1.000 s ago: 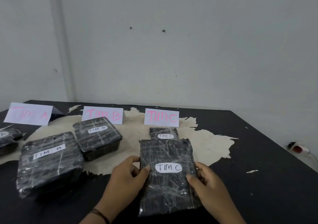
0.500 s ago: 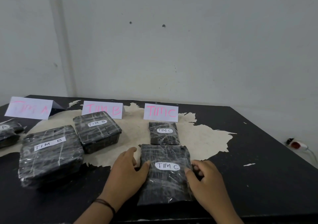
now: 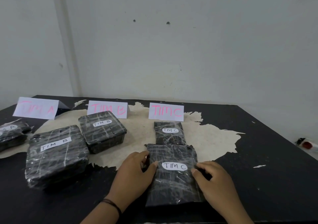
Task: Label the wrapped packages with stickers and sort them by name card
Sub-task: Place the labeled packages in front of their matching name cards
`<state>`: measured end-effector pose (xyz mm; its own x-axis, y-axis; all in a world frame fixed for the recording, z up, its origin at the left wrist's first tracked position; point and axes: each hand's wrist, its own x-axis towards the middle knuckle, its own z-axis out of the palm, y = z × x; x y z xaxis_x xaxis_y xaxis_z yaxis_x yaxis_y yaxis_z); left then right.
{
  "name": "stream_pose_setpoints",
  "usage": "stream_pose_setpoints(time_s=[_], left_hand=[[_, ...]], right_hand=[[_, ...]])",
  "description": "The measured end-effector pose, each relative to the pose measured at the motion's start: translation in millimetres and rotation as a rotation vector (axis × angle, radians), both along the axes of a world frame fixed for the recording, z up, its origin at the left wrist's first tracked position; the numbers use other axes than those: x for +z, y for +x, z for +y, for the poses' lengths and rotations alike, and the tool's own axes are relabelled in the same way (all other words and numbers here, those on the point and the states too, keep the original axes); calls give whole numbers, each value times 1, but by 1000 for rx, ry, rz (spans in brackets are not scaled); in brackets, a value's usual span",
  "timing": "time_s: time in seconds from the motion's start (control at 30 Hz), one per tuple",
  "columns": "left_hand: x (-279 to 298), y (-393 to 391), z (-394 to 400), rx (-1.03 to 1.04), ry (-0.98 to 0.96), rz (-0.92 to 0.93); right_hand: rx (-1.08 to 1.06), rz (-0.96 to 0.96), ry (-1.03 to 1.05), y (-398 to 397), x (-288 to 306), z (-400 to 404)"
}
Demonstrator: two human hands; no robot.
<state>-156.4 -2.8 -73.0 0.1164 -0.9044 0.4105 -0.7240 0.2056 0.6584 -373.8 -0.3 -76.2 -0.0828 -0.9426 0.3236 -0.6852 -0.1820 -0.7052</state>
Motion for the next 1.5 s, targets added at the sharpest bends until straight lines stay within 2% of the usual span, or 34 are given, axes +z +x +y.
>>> stream_pose_setpoints(time_s=[0.13, 0.23, 0.3, 0.37, 0.53, 0.67, 0.83, 0.93, 1.1, 1.3, 1.5], left_hand=[[4, 3, 1, -5, 75, 217], [9, 15, 4, 23, 75, 266], [18, 30, 6, 70, -26, 179], [31, 47, 10, 118, -112, 86], [55, 100, 23, 243, -184, -70], [53, 141, 34, 381, -58, -232], [50, 157, 44, 384, 187, -445], [46, 164, 44, 340, 183, -485], [44, 176, 43, 305, 194, -445], [44, 188, 47, 344, 285, -412], [52, 201, 49, 338, 216, -341]], right_hand=[[-9, -85, 135, -2, 14, 1], [-71, 58, 98, 5, 23, -2], [-72, 185, 3, 22, 32, -4], [16, 287, -35, 48, 45, -5], [282, 510, -2, 122, 65, -25], [384, 587, 18, 169, 67, -51], [460, 719, 87, 210, 61, -78], [485, 716, 124, 222, 55, -81], [415, 615, 47, 226, 49, -79], [338, 662, -4, 243, 52, -74], [331, 675, 1, 248, 56, -66]])
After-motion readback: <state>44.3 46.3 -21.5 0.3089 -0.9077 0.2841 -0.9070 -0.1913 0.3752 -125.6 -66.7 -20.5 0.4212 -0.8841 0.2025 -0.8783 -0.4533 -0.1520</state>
